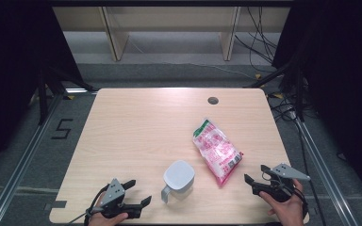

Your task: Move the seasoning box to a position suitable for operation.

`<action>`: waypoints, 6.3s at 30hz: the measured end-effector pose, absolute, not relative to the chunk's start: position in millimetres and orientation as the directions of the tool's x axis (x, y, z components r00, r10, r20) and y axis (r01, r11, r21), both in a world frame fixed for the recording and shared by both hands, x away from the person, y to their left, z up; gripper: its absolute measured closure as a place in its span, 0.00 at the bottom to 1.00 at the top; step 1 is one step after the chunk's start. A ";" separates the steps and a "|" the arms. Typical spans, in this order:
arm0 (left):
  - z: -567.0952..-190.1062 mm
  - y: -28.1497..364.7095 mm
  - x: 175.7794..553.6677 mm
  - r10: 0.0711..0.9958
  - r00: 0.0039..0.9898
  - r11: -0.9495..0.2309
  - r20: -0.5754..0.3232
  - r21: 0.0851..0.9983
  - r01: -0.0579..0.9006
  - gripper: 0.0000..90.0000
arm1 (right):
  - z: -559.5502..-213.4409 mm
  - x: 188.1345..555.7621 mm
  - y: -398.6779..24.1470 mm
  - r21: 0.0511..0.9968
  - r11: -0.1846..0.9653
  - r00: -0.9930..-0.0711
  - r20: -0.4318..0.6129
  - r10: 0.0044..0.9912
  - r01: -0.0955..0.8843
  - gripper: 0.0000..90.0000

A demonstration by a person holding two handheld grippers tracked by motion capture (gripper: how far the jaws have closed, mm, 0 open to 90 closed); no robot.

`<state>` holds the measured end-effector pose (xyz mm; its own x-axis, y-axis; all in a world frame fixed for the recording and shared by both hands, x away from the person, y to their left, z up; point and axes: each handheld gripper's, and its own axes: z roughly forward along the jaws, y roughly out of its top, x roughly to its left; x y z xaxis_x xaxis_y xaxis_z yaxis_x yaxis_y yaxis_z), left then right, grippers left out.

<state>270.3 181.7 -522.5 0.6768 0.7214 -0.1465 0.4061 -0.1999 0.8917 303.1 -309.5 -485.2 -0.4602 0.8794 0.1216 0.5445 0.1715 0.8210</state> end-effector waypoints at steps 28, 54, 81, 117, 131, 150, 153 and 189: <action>-514.8 155.5 261.8 0.643 0.746 -0.196 -0.175 0.904 0.380 0.23 | -485.3 303.6 -307.1 0.826 0.175 -0.460 0.112 0.881 0.536 0.26; -512.8 121.3 265.7 0.603 0.793 -0.260 -0.089 0.918 0.300 0.56 | -486.1 304.1 -304.7 0.829 0.181 -0.474 0.111 0.873 0.528 0.27; -506.8 129.3 295.1 0.628 0.778 -0.306 -0.002 0.919 0.249 0.76 | -486.1 306.6 -306.1 0.847 0.224 -0.508 0.063 0.859 0.483 0.27; -494.4 140.1 324.6 0.635 0.763 -0.366 0.120 0.917 0.160 0.75 | -486.0 304.7 -303.3 0.836 0.193 -0.495 0.106 0.862 0.514 0.27; -490.7 141.0 348.5 0.633 0.757 -0.389 0.158 0.911 0.135 0.75 | -486.1 306.7 -305.0 0.838 0.221 -0.520 0.085 0.850 0.499 0.27; -493.3 136.2 371.2 0.614 0.777 -0.397 0.142 0.906 0.149 0.75 | -485.9 306.1 -302.7 0.843 0.217 -0.519 0.084 0.851 0.492 0.27; -493.3 137.6 374.0 0.604 0.785 -0.401 0.137 0.904 0.150 0.75 | -486.4 306.6 -302.7 0.842 0.220 -0.517 0.079 0.853 0.492 0.27; -495.0 134.7 396.8 0.602 0.788 -0.397 0.127 0.904 0.157 0.76 | -486.4 305.6 -300.3 0.837 0.212 -0.522 0.100 0.847 0.504 0.27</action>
<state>396.8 134.7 -495.0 0.7881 0.6024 0.1270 0.1574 -0.3965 0.9044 305.6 -300.3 -486.4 -0.5224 0.8468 0.0998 0.5037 0.2120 0.8375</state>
